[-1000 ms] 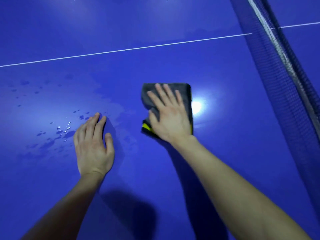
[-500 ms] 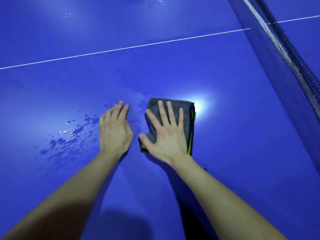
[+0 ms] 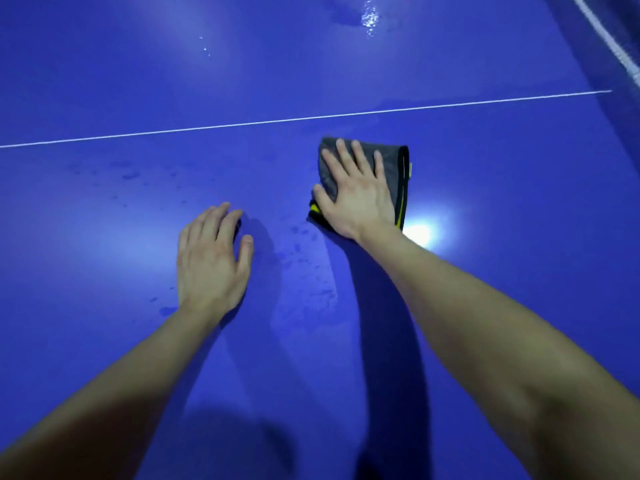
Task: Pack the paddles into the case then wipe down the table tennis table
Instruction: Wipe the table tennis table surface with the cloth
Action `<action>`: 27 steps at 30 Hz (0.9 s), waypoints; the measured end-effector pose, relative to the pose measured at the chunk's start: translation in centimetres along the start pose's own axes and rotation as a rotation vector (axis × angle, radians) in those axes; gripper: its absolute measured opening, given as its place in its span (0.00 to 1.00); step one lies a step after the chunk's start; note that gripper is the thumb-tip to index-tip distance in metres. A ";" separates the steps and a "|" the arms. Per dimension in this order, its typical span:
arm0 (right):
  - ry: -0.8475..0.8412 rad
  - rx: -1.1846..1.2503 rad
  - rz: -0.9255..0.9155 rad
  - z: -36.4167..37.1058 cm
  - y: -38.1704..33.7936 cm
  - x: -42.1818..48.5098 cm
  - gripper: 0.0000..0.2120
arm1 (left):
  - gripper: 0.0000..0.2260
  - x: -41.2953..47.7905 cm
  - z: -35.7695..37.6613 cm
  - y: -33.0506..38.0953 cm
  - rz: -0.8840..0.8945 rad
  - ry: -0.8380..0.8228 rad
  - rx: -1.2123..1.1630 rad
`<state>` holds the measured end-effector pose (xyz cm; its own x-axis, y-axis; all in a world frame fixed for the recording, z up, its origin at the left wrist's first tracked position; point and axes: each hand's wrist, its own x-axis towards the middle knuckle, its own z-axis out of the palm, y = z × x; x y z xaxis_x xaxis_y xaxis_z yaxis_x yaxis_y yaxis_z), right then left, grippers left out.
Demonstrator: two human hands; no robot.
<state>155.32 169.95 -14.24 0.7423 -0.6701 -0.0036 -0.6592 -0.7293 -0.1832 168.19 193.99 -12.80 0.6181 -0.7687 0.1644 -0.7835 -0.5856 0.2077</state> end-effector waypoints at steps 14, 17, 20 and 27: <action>-0.030 0.034 -0.214 -0.4 -1.5 -9.6 0.38 | 0.22 7.2 2.6 -4.0 0.004 0.000 0.051; 0.017 0.025 -0.159 0.1 -0.7 0.8 0.35 | 0.23 7.4 2.6 -4.1 -0.008 0.004 0.044; 0.019 0.045 -0.042 -0.3 -0.5 11.0 0.36 | 0.23 7.2 2.8 -4.2 0.000 0.022 0.025; 0.061 0.058 -0.100 0.0 -2.1 5.3 0.35 | 0.22 7.2 2.6 -4.0 -0.006 0.037 0.011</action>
<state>160.69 167.91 -13.84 0.7943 -0.6026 0.0772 -0.5726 -0.7850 -0.2367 175.63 190.11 -14.94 0.6248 -0.7550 0.1988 -0.7801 -0.5933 0.1985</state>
